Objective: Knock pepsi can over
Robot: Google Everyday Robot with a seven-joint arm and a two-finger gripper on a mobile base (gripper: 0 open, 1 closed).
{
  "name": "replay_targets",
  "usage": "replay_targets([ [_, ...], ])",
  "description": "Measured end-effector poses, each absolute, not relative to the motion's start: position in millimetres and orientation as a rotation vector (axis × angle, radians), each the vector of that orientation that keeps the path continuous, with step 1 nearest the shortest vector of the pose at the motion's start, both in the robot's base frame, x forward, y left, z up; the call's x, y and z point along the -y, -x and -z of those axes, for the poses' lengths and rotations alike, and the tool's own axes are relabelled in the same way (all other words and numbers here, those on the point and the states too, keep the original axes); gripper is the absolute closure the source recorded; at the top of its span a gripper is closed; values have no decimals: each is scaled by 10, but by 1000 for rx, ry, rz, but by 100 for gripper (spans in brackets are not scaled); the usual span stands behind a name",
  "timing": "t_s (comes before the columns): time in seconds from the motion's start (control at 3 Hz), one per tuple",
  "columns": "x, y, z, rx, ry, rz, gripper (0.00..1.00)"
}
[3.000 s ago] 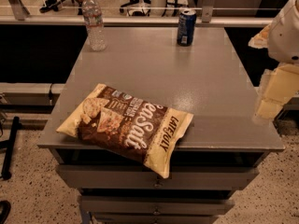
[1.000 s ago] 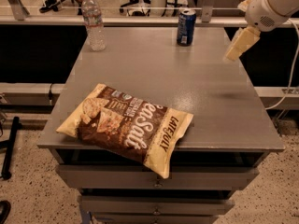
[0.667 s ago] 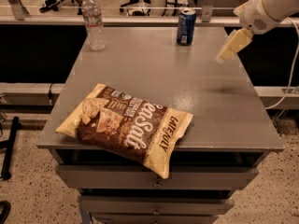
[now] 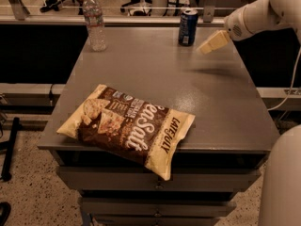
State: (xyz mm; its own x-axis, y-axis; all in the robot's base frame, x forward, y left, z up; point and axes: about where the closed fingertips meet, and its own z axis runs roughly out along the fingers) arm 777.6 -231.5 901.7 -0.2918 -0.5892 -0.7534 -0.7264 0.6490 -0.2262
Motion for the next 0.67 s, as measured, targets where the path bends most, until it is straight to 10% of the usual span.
replay_targets([
  [0.67,2129,-8312,-8989,-1877,838,-299,0],
])
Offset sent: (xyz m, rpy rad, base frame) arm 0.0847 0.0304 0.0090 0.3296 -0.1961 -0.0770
